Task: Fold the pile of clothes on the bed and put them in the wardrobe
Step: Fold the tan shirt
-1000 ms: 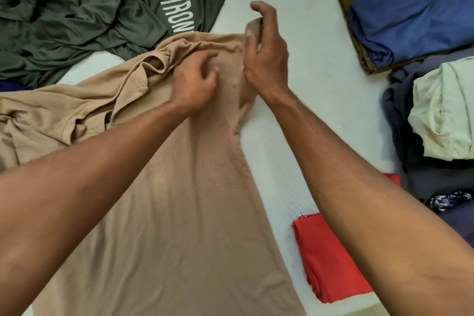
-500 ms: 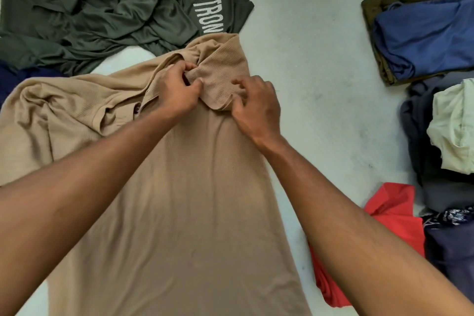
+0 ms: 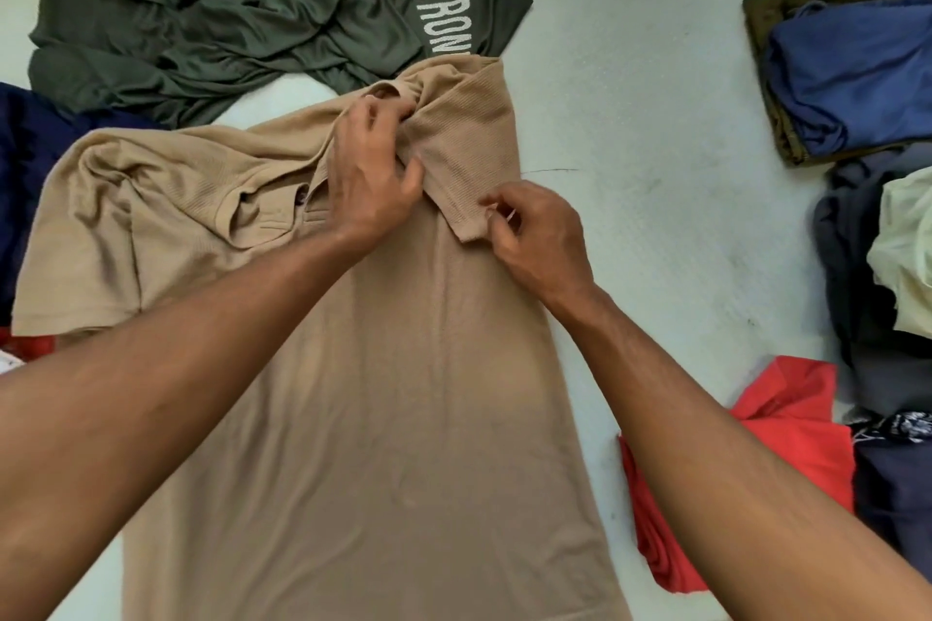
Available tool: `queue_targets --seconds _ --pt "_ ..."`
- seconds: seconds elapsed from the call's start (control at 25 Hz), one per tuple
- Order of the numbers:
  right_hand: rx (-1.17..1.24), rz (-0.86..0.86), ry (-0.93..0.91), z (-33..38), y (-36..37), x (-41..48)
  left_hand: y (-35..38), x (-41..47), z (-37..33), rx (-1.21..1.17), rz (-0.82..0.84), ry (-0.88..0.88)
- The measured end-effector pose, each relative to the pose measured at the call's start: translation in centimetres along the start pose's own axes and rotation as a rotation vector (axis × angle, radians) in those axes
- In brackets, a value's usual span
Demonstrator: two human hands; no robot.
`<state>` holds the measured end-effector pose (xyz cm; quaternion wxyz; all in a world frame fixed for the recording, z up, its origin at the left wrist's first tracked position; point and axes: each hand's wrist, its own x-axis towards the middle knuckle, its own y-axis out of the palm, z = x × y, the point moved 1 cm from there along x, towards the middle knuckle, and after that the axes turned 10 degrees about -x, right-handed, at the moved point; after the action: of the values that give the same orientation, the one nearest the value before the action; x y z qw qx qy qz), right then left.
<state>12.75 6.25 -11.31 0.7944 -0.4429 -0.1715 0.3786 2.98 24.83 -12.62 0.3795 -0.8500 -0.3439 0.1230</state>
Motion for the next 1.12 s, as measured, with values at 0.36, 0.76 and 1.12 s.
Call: queue_targets --seconds 0.36,0.76,1.12 --pt "-0.085 0.196 0.102 4.9 2.0 0.6 -4.5 -8.0 3.6 -0.171 0.092 -0.001" --pt "0.01 0.36 -0.274 21.0 11.2 3.6 -20.4 -16.2 13.5 0.225 -0.284 -0.274" --pt "-0.376 0.347 -0.206 25.7 13.9 10.9 -22.7 -14.0 16.4 0.087 -0.217 -0.499"
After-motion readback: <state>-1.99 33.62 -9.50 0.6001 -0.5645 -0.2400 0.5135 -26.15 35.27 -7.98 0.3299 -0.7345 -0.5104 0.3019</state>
